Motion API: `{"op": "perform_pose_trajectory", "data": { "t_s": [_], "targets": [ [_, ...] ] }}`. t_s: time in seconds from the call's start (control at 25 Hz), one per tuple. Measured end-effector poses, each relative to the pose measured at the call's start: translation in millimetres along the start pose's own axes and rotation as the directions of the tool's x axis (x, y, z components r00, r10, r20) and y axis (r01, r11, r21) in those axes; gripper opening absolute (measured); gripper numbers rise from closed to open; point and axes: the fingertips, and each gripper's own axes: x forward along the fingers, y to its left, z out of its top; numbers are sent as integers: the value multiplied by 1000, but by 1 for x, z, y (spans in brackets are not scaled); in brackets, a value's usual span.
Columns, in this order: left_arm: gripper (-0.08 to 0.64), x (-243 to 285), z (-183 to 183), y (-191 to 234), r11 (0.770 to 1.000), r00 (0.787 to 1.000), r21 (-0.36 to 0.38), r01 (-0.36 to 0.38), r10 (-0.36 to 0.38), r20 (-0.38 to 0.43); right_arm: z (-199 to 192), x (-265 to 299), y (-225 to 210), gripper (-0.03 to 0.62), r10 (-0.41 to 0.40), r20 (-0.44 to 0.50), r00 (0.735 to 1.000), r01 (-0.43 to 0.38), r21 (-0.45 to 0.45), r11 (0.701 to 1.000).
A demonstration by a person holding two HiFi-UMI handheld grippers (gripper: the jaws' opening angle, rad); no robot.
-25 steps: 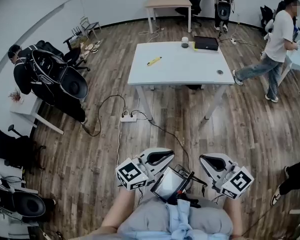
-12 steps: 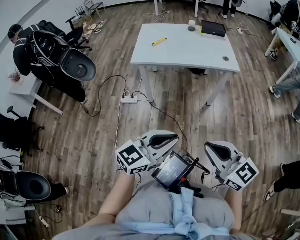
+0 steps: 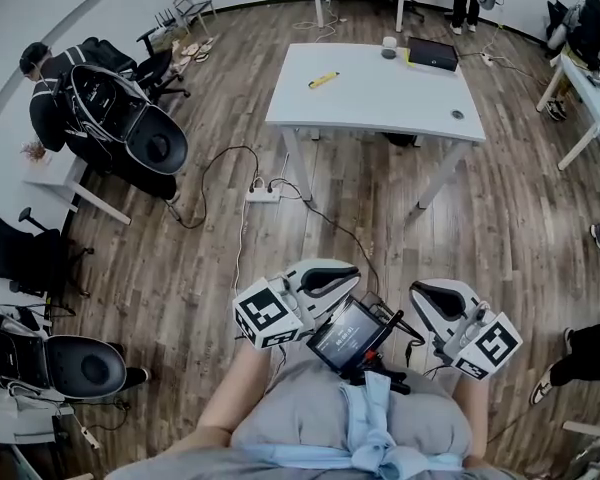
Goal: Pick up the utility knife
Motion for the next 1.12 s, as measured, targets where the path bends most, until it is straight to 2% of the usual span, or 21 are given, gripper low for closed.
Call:
{"op": "perform_pose_trajectory", "data": {
  "t_s": [0.44,0.6,0.92,1.12],
  "targets": [
    [35,17,9,9,1000,1000,18,-8,9,-14,10,-5,-23,31,-11,14,1000,11,9,1000],
    [35,20,0,14,1000,999,14,-25,25,-34,4,-4,-30,31,-5,4,1000,5,21,1000],
    [35,9,-6,15,998,998,1,-57,57,-24,-1,3,-28,31,28,-6,1000,-28,19,999],
    [35,-5,-5,36,997,997,-4,-71,71,-20,4,30,-31,31,48,-12,999,-48,11,999]
  ]
}}
